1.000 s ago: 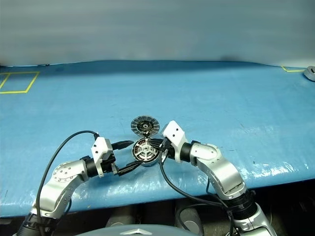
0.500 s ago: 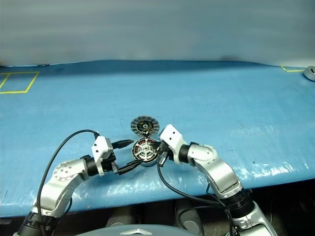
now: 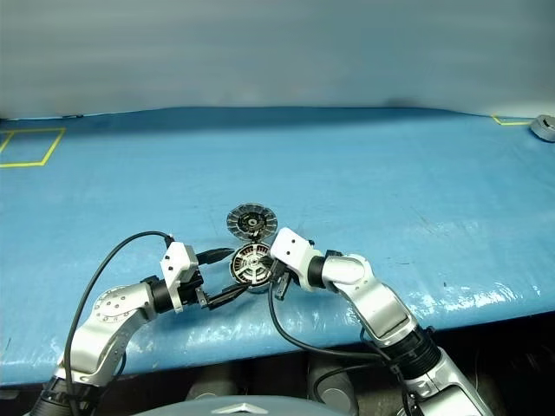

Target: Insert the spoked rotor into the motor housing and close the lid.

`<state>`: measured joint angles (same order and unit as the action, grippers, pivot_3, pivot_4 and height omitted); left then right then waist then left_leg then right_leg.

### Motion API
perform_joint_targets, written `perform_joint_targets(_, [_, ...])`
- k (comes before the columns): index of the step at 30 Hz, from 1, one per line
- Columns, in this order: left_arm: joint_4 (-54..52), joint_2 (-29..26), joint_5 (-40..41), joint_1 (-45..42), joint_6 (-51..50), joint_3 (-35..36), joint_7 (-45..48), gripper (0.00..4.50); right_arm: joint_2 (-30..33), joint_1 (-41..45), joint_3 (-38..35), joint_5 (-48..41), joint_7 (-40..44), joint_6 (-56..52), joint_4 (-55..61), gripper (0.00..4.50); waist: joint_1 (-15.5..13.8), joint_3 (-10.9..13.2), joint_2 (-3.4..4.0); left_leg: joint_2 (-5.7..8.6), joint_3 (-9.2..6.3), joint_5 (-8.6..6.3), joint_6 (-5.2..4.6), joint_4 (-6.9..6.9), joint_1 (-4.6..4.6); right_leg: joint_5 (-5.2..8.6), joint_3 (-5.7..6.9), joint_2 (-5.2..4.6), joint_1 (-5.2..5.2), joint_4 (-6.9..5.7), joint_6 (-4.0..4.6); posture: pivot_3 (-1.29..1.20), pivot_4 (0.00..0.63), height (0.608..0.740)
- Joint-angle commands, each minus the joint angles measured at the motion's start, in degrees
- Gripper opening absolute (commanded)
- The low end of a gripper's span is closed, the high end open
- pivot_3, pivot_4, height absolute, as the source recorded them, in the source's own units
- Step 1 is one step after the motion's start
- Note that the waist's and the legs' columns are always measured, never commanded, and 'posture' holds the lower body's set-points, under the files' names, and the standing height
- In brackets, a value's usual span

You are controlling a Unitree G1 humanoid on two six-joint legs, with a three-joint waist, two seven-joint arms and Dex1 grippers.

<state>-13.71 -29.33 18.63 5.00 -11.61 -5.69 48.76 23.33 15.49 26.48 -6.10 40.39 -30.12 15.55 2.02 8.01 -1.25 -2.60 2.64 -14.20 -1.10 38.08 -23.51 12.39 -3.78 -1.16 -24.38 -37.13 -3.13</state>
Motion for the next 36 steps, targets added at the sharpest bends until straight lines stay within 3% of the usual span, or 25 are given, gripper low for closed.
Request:
perform_joint_targets(1, [-2.07, 0.32, 0.37, -0.15, 0.98, 0.21, -0.13, 4.5, -2.13, 0.69, -1.14, -2.75, 1.55, 0.1, 0.44, 0.02, 0.07, 0.0, 0.0, 0.0, 0.0, 0.0, 0.0, 0.0, 0.0, 0.0, 0.0, 0.01, 0.0, -0.01, 0.0, 0.0, 0.15, 0.74])
perform_joint_targets(7, [-2.07, 0.4, 0.34, -0.01, 1.02, 0.21, -0.22, 4.5, -5.36, 1.48, -4.55, -8.19, 3.1, -1.51, 2.01, 0.02, -0.03, 0.0, 0.0, 0.0, -0.01, 0.0, 0.0, 0.0, -0.04, -0.02, -0.01, 0.0, -0.03, -0.03, 0.03, 0.0, 0.15, 0.74])
perform_joint_targets(23, [-1.96, 0.93, 0.12, -0.05, 1.24, -0.03, -0.57, 4.5, -4.69, 4.09, 4.15, 3.89, 0.87, 3.23, -9.51, 0.02, -0.07, -0.01, 0.0, 0.02, 0.03, 0.01, 0.01, 0.03, 0.01, -0.05, -0.02, -0.04, 0.0, -0.03, 0.08, 0.0, 0.15, 0.74])
perform_joint_targets(36, [-1.68, 1.13, 0.0, -0.45, 1.48, -0.29, -0.73, 4.5, -9.67, 3.09, -2.56, -3.26, 0.15, -4.21, -9.2, 0.02, 0.04, -0.03, -0.02, -0.01, 0.03, 0.01, 0.02, -0.02, 0.68, 0.11, -0.04, -0.08, 0.62, -0.01, -0.09, 0.0, 0.15, 0.74])
